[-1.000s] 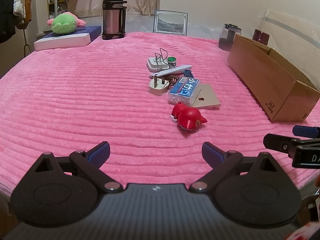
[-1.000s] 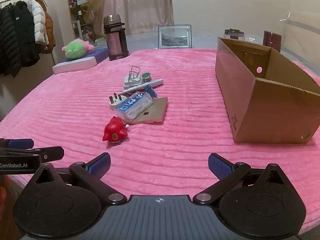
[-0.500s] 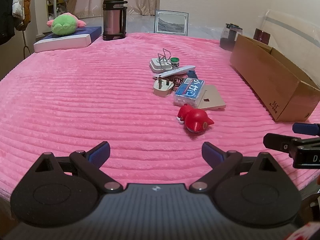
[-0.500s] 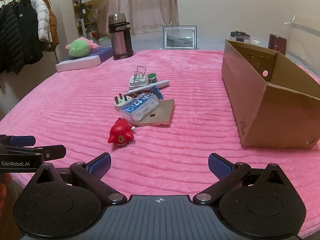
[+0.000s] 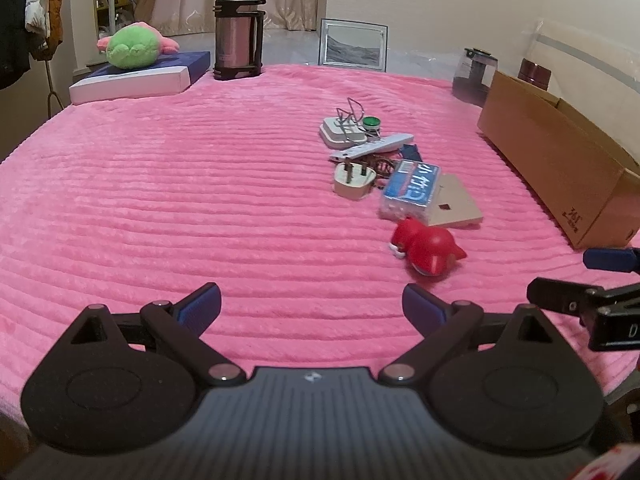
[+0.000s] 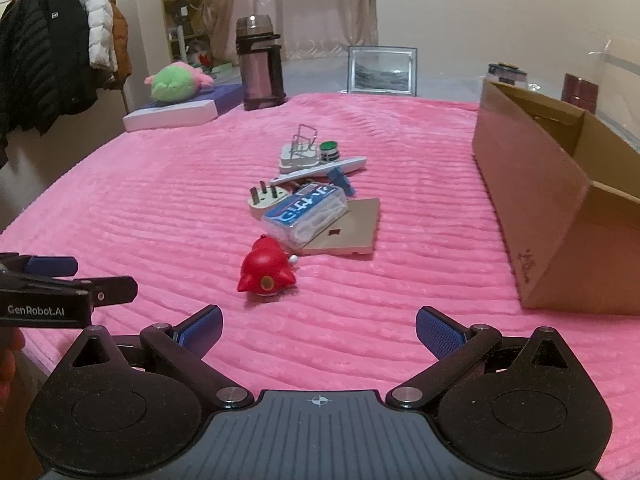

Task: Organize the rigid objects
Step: 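Move both tools toward the red toy figure and item cluster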

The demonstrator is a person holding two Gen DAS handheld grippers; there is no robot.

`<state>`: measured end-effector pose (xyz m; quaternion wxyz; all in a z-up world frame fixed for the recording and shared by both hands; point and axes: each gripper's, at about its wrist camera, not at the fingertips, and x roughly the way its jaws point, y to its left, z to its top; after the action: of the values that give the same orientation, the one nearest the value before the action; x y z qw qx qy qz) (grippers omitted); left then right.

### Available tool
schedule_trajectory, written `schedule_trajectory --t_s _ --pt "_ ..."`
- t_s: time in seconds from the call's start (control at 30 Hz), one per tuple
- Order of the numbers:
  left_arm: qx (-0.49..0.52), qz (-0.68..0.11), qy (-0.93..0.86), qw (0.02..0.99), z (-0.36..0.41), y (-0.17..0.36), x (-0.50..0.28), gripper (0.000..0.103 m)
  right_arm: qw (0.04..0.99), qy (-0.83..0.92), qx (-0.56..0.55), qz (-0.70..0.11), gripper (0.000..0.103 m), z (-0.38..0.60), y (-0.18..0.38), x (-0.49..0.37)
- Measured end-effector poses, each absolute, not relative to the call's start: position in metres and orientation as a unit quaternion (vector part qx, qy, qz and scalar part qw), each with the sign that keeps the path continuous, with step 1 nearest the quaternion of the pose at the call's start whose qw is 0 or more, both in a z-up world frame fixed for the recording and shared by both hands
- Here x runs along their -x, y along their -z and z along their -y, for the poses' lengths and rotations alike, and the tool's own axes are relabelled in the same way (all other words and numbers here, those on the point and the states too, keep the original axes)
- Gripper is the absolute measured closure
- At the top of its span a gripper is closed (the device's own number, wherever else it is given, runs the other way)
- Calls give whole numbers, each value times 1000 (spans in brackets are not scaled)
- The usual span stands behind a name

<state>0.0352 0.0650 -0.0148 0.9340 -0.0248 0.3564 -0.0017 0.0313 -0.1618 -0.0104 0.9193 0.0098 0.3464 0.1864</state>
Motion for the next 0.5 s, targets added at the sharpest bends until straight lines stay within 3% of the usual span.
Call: schedule_trajectory --t_s 0.17,0.5 --pt "21 -351 9 936 -78 18 -48 8 921 -195 0 -339 3 145 15 -43" --pt "13 -337 38 941 -85 29 -72 8 919 -213 18 -332 18 115 32 -71"
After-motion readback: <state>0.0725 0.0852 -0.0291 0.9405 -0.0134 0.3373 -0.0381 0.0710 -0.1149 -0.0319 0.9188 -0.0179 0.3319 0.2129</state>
